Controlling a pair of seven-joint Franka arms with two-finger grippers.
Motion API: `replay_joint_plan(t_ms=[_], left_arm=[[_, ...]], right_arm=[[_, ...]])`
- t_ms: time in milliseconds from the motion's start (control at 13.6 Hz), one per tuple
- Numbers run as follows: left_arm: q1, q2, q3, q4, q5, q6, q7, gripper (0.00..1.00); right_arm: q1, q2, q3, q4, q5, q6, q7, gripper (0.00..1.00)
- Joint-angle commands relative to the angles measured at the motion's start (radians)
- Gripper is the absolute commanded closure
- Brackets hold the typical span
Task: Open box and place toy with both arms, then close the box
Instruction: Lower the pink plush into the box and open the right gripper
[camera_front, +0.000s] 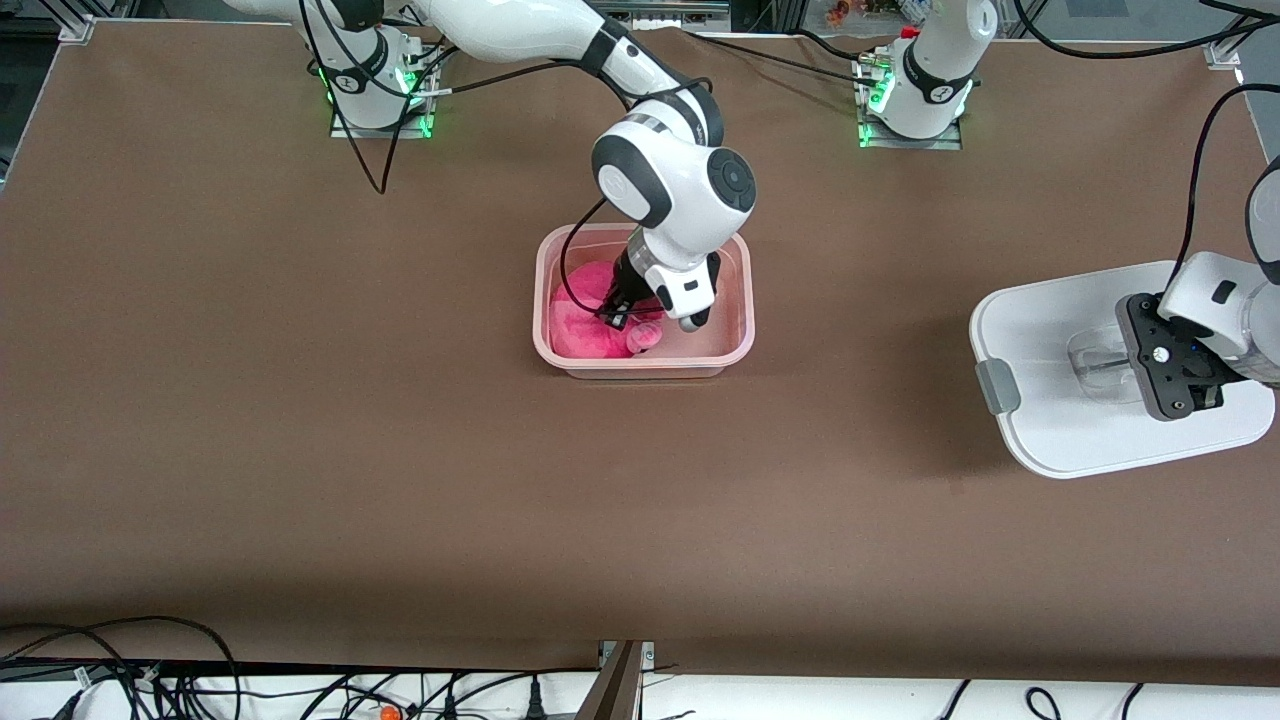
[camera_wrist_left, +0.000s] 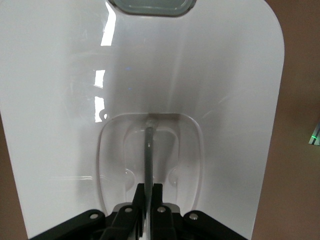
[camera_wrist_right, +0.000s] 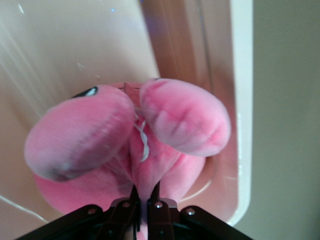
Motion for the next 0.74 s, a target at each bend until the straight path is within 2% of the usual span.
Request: replay_joint_plan(t_ms=[0, 74, 294, 441, 662], left_arm=[[0.002, 0.003, -0.007, 0.018, 0.012, -0.019, 0.023, 1.0], [0.002, 0.003, -0.007, 0.018, 0.012, -0.019, 0.023, 1.0], [0.002, 0.003, -0.007, 0.018, 0.013, -0.019, 0.023, 1.0], [0.0, 0.003, -0.008, 0.018, 0.012, -0.019, 0.023, 1.0], [-0.001, 0.002, -0.007, 0.018, 0.01, -0.019, 0.023, 1.0]], right_arm=[[0.055, 0.011, -0.006, -0.001, -0.004, 0.007, 0.093, 0.92], [0.059, 0.011, -0.006, -0.001, -0.004, 0.008, 0.102, 0.01], [0.052, -0.016, -0.018, 0.005, -0.002, 0.013, 0.11, 0.0], [0.03, -0.047, -0.02, 0.012, -0.002, 0.065, 0.11, 0.0], [-0.008, -0.159, -0.034, 0.019, 0.034, 0.079, 0.099, 0.0]])
